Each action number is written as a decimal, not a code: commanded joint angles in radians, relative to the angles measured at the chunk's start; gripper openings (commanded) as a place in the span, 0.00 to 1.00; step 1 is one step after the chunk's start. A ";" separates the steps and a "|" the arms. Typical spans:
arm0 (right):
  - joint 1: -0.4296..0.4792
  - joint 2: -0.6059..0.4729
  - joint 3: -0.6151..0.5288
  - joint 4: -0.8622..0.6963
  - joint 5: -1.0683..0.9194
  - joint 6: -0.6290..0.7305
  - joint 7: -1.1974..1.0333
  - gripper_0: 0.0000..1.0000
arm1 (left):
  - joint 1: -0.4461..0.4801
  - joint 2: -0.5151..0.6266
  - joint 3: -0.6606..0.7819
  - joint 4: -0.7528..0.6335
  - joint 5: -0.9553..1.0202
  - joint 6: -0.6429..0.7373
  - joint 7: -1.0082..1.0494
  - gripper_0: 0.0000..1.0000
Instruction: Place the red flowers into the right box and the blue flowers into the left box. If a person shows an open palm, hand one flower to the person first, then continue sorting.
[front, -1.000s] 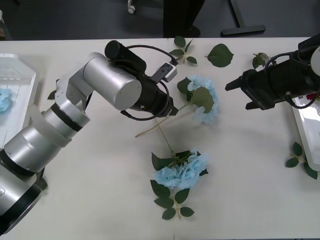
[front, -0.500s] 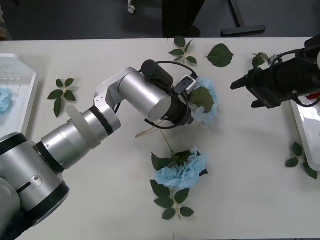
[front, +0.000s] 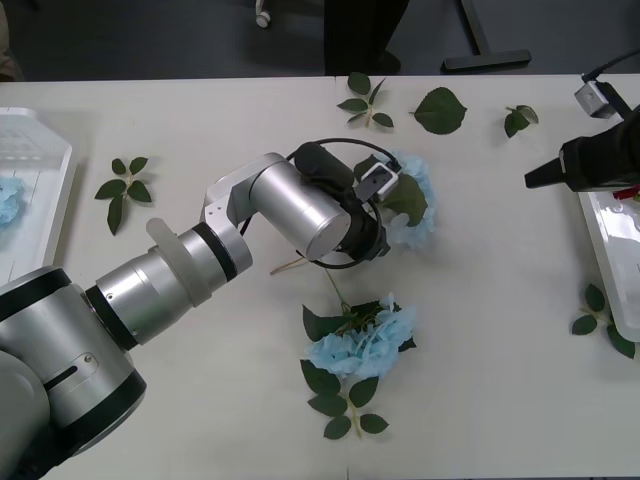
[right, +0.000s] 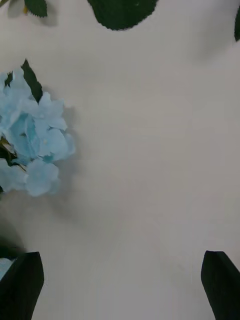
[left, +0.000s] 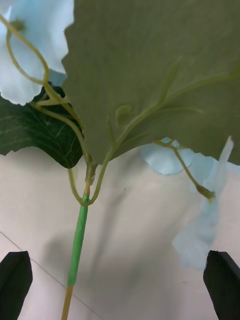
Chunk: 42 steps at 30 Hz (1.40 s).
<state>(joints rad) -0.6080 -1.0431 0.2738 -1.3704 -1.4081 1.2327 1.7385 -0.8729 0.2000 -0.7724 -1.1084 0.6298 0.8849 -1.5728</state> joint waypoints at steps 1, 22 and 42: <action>-0.010 -0.051 -0.036 0.020 -0.015 -0.013 0.242 0.92 | -0.054 -0.030 -0.011 0.007 0.001 -0.017 -0.064 1.00; -0.009 -0.135 -0.033 0.070 -0.244 0.001 0.967 0.91 | -0.054 0.006 -0.011 0.007 0.008 -0.052 -0.056 0.00; 0.005 -0.199 -0.022 0.063 -0.436 0.064 0.967 0.91 | -0.003 0.469 0.200 -0.547 0.197 0.295 -0.027 0.00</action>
<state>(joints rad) -0.6076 -1.1871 0.2689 -1.2990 -1.8165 1.2848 2.7142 -0.8736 0.6046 -0.7210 -1.5672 0.7900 1.0942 -1.5728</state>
